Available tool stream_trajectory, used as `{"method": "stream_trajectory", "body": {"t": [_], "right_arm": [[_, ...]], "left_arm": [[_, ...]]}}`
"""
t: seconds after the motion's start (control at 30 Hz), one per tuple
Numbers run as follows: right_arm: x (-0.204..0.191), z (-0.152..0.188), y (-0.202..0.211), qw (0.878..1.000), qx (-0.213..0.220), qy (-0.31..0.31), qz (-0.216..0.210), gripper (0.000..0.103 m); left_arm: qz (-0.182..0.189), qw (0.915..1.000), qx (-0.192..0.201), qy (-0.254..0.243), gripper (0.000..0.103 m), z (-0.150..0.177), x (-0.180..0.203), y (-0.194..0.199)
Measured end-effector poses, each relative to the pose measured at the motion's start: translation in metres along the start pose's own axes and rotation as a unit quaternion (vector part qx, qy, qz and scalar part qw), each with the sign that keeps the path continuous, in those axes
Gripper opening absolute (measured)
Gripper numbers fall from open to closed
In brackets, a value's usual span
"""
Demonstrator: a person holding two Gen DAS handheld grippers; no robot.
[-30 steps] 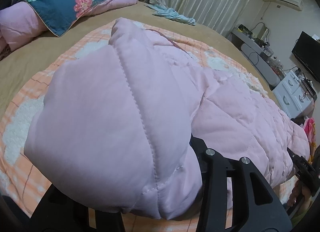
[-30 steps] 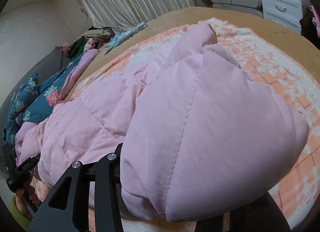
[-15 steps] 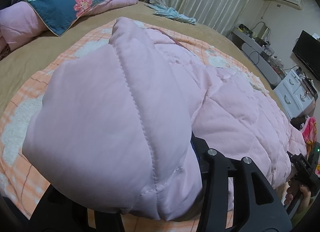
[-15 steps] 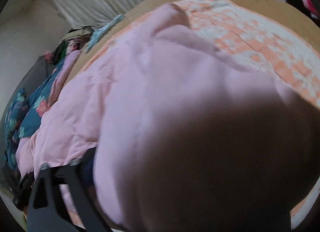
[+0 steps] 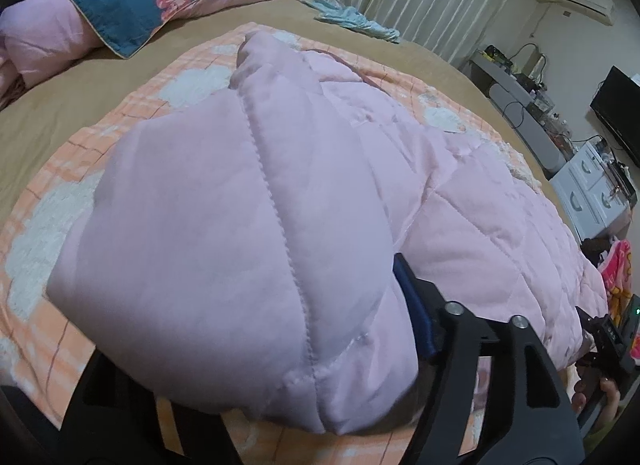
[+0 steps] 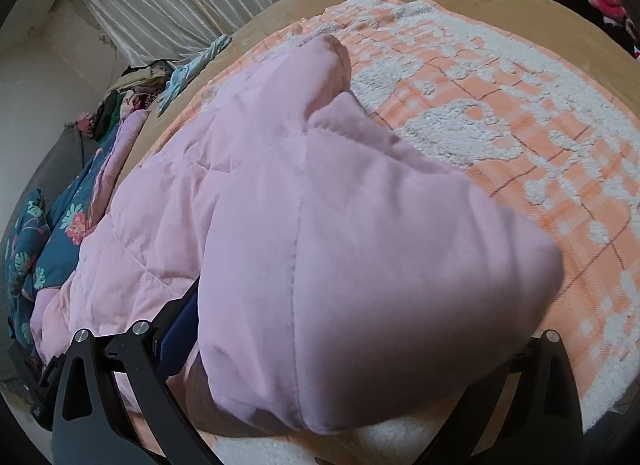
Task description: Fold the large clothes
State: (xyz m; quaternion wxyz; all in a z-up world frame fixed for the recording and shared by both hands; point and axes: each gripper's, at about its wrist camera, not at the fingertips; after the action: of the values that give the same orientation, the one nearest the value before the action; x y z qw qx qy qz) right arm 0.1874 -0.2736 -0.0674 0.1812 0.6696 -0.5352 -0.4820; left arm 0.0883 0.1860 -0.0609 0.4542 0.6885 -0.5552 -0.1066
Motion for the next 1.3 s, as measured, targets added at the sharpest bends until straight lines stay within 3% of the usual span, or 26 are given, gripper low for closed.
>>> {"method": "stream_trajectory", "body": {"t": [0.27,0.53,0.63,0.73,0.83,1.0,1.13,1.23,1.3], "right_arm": [[0.002,0.001,0.002,1.000,0.000,0.010,0.013,0.099],[0.003,0.002,0.005,1.000,0.000,0.013,0.019,0.099],[0.002,0.002,0.005,1.000,0.000,0.014,0.021,0.099],[0.003,0.002,0.006,1.000,0.000,0.016,0.023,0.099],[0.002,0.002,0.007,1.000,-0.001,0.018,0.025,0.099],[0.006,0.003,0.019,0.999,0.006,0.014,0.034,0.099],[0.006,0.004,0.042,0.997,0.041,0.020,0.056,0.099],[-0.013,0.005,0.076,0.984,0.129,0.074,0.095,0.099],[-0.034,0.007,0.091,0.970,0.179,0.133,0.094,0.099]], "left_arm": [[-0.007,0.9999,-0.010,0.006,0.087,0.004,-0.010,0.012],[-0.015,0.9998,0.007,0.009,0.089,0.008,-0.019,0.041],[-0.033,0.9990,0.028,-0.010,0.089,0.009,-0.014,0.059],[-0.059,0.9950,0.074,-0.033,0.090,0.009,-0.009,0.084],[-0.058,0.9919,0.101,-0.052,0.090,0.004,0.002,0.098],[-0.027,0.9947,0.074,-0.066,0.090,-0.003,0.020,0.078],[-0.051,0.9958,0.031,-0.069,0.092,0.005,0.021,0.044],[-0.064,0.9951,0.014,-0.075,0.093,0.012,0.017,0.027],[-0.065,0.9951,0.006,-0.074,0.094,0.016,0.014,0.020]]}}
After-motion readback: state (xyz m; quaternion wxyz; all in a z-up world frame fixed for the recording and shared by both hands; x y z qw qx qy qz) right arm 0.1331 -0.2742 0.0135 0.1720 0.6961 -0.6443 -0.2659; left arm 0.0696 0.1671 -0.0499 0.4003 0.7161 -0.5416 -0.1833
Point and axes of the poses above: each gripper's, at about its wrist camera, not at the fingertips, and y roughly against the way its jaws point, x to its right, z to its underside, and after that the axes turned 1 degree about -z, right-handed
